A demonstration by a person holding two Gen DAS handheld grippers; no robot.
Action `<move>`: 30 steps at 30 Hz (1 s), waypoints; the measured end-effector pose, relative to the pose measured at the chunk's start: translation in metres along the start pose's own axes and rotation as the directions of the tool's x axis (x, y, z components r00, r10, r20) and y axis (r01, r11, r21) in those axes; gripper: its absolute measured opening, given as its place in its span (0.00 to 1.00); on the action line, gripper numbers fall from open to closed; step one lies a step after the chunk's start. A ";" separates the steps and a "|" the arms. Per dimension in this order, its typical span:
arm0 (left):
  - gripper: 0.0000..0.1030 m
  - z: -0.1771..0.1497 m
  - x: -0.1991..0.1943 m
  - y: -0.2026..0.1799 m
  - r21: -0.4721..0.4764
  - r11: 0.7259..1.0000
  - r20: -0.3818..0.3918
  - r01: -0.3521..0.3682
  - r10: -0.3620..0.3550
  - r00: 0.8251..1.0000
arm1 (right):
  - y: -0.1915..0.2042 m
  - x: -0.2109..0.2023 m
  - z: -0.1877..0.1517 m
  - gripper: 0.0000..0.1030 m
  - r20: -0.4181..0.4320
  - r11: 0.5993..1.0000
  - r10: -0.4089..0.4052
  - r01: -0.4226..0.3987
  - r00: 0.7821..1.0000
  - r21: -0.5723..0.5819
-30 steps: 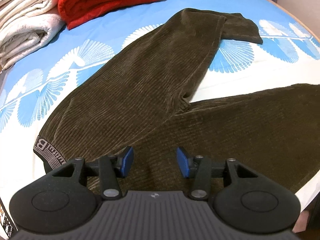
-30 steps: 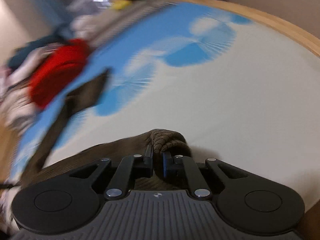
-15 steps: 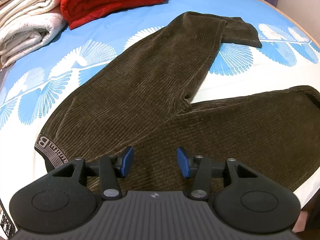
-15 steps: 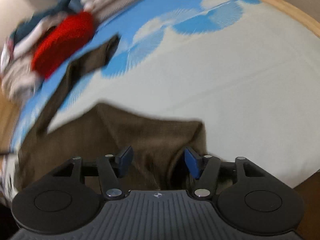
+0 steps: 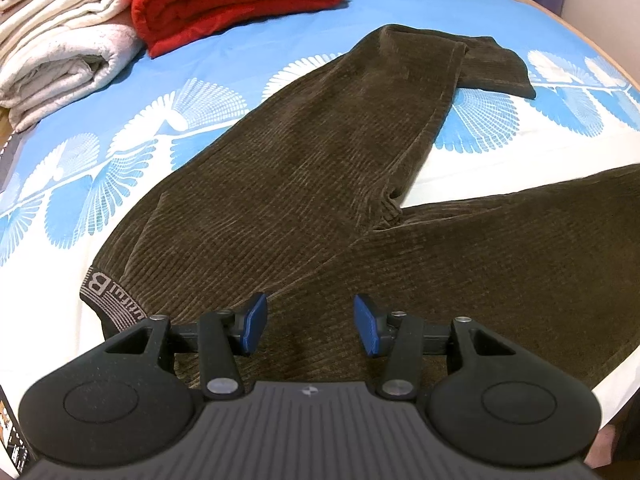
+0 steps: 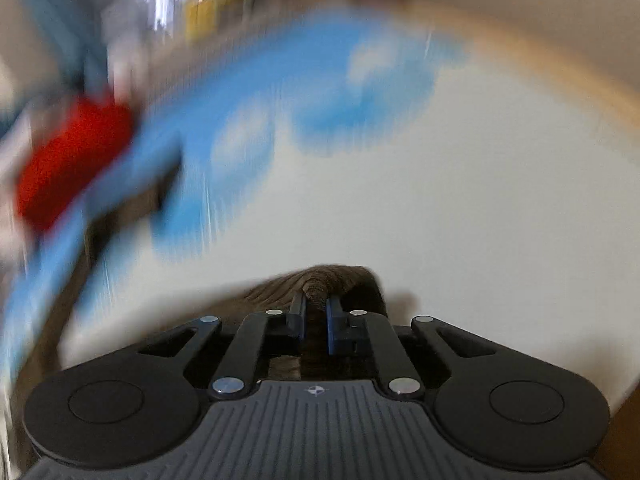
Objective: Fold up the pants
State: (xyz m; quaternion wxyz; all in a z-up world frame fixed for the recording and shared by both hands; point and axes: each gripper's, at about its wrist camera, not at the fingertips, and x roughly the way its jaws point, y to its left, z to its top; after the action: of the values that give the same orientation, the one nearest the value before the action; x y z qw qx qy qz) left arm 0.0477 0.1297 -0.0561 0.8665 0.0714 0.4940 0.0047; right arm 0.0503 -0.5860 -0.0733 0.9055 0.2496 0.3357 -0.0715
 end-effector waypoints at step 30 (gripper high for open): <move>0.53 -0.029 0.005 0.072 -0.224 0.974 -0.074 -0.044 0.028 0.997 | 0.022 0.029 -0.045 0.17 -0.172 0.849 -0.493 0.428 0.853 -0.309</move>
State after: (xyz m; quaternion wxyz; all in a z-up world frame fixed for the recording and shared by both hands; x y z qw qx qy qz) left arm 0.0296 0.2046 -0.0656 0.8509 -0.0185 0.5190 0.0789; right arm 0.0529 -0.5432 -0.1121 0.8375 0.0475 0.5012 -0.2123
